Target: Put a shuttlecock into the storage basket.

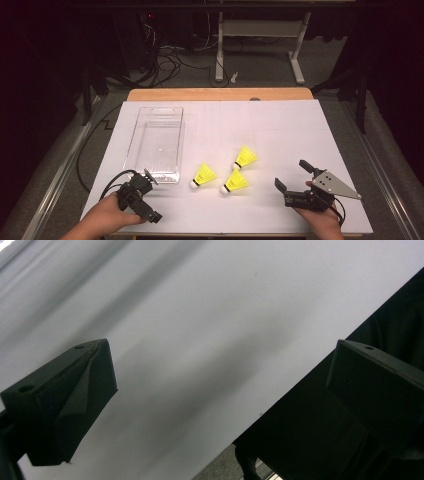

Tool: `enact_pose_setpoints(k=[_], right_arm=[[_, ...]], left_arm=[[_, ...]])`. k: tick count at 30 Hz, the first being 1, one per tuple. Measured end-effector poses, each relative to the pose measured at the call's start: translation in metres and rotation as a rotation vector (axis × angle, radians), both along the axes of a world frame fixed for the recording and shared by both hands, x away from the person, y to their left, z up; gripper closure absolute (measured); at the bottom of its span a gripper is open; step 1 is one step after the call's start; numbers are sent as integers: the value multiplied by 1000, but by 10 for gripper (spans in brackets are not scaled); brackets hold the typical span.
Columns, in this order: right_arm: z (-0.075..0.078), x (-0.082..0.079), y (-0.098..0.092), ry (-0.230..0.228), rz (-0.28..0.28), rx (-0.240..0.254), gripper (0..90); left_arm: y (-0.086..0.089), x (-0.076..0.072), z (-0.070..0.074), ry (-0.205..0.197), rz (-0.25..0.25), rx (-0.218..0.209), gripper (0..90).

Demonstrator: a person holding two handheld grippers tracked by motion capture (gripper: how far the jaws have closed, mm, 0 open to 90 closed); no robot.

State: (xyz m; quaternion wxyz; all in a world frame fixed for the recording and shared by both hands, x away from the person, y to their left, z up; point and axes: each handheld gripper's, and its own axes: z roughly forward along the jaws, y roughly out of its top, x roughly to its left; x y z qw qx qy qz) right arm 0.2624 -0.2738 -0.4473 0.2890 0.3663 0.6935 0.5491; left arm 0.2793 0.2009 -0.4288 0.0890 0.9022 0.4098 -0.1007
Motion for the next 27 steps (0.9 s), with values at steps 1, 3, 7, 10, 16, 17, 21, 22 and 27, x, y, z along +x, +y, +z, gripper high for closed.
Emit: enact_pose_setpoints(k=[1, 3, 7, 10, 16, 17, 21, 22, 27], right_arm=[[0, 0, 0, 0, 0, 0, 5], [1, 0, 0, 3, 2, 2, 5], [1, 0, 1, 9, 17, -4, 4], [1, 0, 1, 9, 19, -5, 4], [1, 0, 1, 8, 18, -3, 4], [1, 0, 1, 8, 19, -3, 4], [1, 0, 2, 7, 25, -7, 4], [1, 0, 2, 6, 25, -7, 4], [0, 0, 1, 5, 25, -6, 4]], left_arm=[[0, 0, 0, 0, 0, 0, 6], [-3, 0, 0, 0, -3, -4, 6], [-10, 1, 1, 4, -24, -8, 6], [-15, 0, 2, -1, -29, -17, 6], [-24, -1, 5, -3, -48, -36, 5], [-26, -1, 5, -2, -54, -35, 6], [-34, -1, 5, -2, -71, -39, 6], [-35, 0, 5, 0, -78, -41, 5], [-44, 1, 7, -7, -93, -51, 6]])
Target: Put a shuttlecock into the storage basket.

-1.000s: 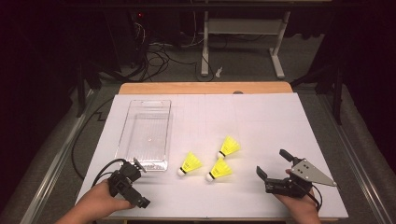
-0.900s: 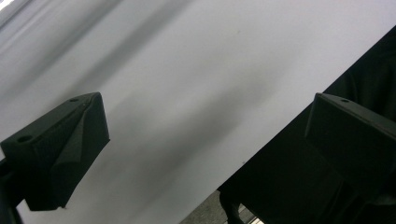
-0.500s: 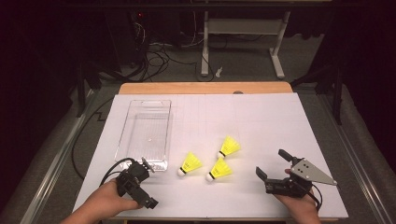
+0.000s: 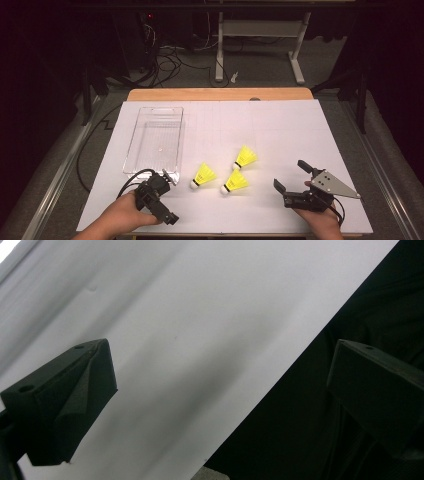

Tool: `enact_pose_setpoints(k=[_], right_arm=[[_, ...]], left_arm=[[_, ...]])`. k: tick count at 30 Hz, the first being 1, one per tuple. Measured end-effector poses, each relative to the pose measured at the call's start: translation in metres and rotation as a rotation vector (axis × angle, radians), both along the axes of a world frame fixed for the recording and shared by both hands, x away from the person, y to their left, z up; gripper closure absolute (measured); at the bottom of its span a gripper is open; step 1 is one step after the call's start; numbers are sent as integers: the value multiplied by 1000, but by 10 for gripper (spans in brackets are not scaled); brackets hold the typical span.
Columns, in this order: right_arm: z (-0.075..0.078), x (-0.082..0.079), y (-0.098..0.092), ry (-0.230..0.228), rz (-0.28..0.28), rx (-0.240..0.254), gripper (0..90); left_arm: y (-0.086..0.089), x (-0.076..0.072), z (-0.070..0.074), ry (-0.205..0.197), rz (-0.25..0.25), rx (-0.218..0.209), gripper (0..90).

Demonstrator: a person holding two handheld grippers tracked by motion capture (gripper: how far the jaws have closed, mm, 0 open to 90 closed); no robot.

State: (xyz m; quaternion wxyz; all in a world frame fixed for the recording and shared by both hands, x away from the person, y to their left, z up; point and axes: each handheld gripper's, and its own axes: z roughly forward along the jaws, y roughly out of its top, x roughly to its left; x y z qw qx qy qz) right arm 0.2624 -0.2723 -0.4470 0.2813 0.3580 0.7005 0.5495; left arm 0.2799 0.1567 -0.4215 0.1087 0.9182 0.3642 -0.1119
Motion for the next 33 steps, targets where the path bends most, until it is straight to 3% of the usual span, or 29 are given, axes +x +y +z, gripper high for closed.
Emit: enact_pose_setpoints(k=[16, 24, 33], right_arm=[[-1, 0, 1, 1, 6, -3, 4], [-1, 0, 1, 1, 6, 0, 4], [0, 0, 0, 1, 4, 6, 4]], left_arm=[[-23, 5, 1, -9, -40, -27, 6], [-37, 9, 9, -28, -61, -50, 6], [-53, 17, 18, -34, -84, -41, 6]])
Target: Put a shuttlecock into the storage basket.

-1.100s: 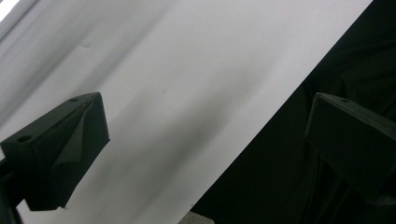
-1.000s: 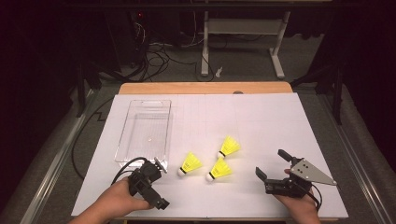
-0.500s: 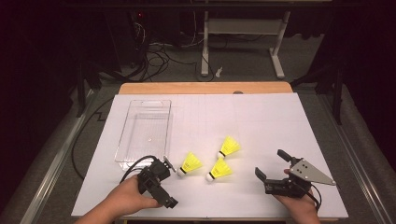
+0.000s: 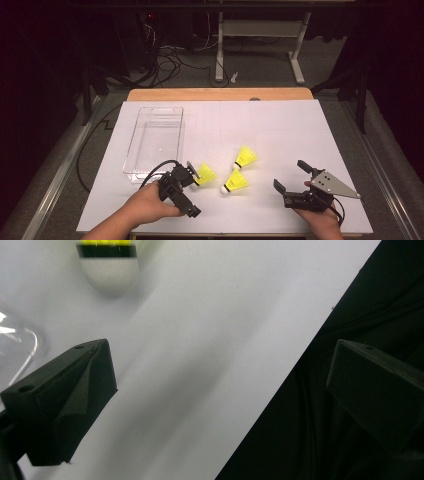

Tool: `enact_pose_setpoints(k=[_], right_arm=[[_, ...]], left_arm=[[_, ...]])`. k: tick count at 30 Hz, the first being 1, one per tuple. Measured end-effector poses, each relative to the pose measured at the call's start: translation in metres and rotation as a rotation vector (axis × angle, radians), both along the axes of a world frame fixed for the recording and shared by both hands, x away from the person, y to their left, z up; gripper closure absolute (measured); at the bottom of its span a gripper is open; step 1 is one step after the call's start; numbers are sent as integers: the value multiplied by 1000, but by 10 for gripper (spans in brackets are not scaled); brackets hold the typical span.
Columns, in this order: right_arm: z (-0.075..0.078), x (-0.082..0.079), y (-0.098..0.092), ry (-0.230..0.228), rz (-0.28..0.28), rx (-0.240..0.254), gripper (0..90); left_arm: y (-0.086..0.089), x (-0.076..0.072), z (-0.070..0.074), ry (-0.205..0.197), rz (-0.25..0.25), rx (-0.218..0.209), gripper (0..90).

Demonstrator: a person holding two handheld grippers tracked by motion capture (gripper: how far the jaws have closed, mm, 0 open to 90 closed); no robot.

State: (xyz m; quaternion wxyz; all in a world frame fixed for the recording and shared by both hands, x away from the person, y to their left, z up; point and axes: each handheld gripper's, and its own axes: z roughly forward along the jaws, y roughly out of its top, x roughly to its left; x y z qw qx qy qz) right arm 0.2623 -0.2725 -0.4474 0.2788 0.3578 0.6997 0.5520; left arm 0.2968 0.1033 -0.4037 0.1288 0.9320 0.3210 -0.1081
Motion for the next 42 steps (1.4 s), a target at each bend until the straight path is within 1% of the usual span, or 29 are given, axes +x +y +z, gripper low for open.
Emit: enact_pose_setpoints(k=[5, 11, 14, 21, 23, 26, 29, 30, 31, 32, 33, 34, 36, 39, 40, 42], right_arm=[[0, 0, -1, 0, 1, 0, 4], [0, 1, -2, -1, 1, 2, 4], [0, 0, -1, -3, 2, 1, 4], [0, 0, -2, -1, 1, 3, 5], [1, 0, -2, -2, 2, 2, 5], [1, 0, -2, -1, 2, 3, 5], [1, 0, -2, -2, 3, 3, 5], [1, 0, -2, -2, 5, 3, 5], [1, 0, -2, -2, 4, 4, 5], [1, 0, -2, -1, 4, 4, 5], [0, 0, -2, 1, 4, 5, 5], [0, 0, -2, 2, 4, 5, 5], [0, 1, -2, 2, 4, 5, 5], [0, 0, -2, 1, 7, 3, 5], [0, 1, -2, 1, 7, 3, 6], [0, 1, -2, 0, 8, 3, 6]], left_arm=[[-4, 4, 3, -9, 3, 0, 6], [-9, 9, 15, -23, -4, -5, 7], [-13, 14, 19, -31, -6, 8, 7], [-18, 22, 19, -29, -3, 17, 17], [-20, 23, 19, -31, -9, 14, 25], [-22, 27, 16, -31, -3, 21, 30], [-22, 30, 14, -37, 9, 22, 73], [-23, 30, 14, -45, 15, 23, 73], [-23, 31, 13, -54, 22, 28, 93], [-23, 32, 13, -62, 29, 29, 164], [-23, 32, 12, -64, 34, 27, 170], [-23, 34, 10, -74, 48, 41, 171], [-23, 35, 9, -74, 55, 42, 176], [-23, 38, 8, -75, 60, 47, 219], [-23, 39, 7, -69, 59, 49, 233], [-23, 39, 5, -76, 61, 57, 277]])
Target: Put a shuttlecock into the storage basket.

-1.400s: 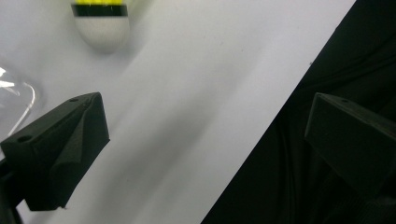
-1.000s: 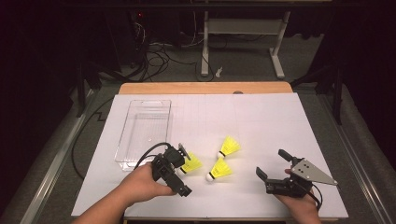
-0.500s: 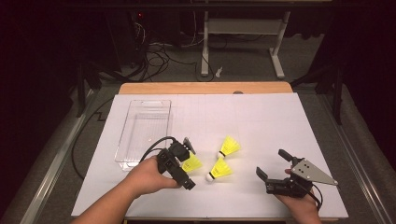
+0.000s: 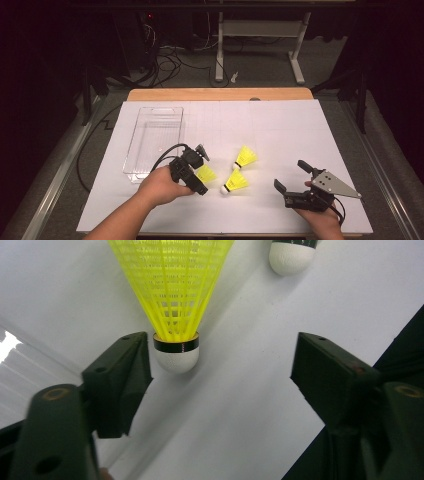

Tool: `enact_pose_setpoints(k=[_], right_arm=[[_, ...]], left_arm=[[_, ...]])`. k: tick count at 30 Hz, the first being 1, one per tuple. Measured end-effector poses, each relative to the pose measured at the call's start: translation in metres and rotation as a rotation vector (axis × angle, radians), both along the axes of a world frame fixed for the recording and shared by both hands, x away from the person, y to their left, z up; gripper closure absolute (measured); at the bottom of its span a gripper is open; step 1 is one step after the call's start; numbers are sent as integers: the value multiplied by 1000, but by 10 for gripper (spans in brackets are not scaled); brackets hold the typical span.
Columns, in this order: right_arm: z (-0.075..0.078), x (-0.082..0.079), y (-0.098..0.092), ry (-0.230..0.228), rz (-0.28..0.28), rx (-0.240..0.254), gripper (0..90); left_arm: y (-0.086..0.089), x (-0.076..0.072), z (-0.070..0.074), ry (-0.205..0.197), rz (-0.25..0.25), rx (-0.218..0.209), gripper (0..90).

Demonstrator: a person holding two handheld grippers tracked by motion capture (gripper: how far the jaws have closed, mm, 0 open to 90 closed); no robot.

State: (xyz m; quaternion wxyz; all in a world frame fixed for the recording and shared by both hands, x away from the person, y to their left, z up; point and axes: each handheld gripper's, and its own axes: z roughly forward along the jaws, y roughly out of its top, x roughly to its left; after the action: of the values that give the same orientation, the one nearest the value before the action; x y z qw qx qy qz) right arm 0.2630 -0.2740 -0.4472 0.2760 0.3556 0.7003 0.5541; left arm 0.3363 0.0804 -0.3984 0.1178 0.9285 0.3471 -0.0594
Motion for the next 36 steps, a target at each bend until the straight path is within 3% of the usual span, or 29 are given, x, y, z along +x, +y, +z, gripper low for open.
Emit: enact_pose_setpoints(k=[5, 9, 11, 19, 23, 24, 36], right_arm=[[0, 0, -1, 0, -1, 2, 5], [0, 0, -1, 2, -3, 5, 6], [0, 0, -1, -1, -3, 2, 5], [0, 0, -1, -1, -4, 3, 6], [1, -1, 0, -1, -2, 4, 5], [1, -1, 0, -1, -2, 5, 5], [0, 0, 0, -1, 3, 9, 6]], left_arm=[[-1, 1, -5, -31, -4, 45, 302], [-2, 2, -7, -21, 6, 47, 313], [-1, 5, -9, -12, -2, 54, 373], [-3, 7, -14, -23, -2, 82, 428], [-2, 10, -15, -17, 17, 75, 464], [-1, 10, -15, -14, 18, 74, 508], [-4, 5, -27, -11, 23, 78, 513]])
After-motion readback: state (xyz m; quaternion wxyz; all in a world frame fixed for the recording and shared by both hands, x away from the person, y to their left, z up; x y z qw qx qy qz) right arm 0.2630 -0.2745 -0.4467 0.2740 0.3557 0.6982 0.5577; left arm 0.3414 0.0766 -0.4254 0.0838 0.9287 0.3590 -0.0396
